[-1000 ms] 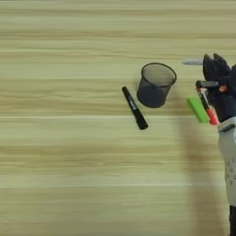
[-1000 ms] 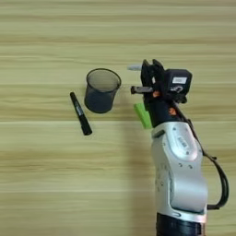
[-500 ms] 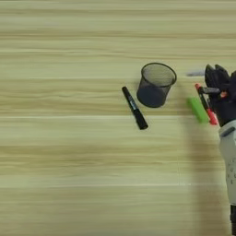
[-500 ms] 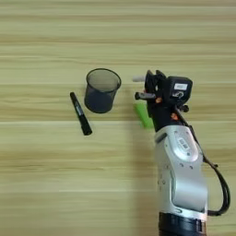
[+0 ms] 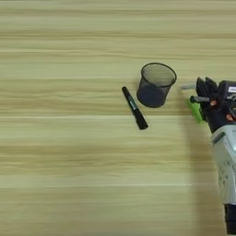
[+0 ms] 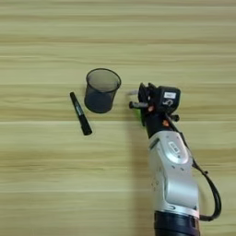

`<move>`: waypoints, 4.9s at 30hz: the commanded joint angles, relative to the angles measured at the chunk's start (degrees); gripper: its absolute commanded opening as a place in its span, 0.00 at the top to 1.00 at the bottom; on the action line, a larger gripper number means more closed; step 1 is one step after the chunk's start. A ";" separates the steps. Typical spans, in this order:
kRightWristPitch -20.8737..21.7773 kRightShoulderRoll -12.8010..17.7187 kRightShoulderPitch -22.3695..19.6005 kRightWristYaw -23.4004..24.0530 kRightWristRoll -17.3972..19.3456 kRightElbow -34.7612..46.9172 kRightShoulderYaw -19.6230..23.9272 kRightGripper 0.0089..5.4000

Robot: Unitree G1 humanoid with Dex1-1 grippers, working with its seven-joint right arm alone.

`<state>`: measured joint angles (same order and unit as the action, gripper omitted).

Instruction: Move the objects on the table

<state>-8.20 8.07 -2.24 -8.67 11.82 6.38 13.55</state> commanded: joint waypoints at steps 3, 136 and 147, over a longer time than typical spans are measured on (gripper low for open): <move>2.60 0.32 -2.08 -0.22 -0.47 0.64 -1.10 0.87; 7.95 6.65 -1.77 3.72 -6.59 -18.54 3.55 0.01; 8.48 5.81 -3.30 2.52 -7.39 -20.41 -0.21 0.01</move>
<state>-0.70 12.57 -2.38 -5.77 4.75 -15.44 13.79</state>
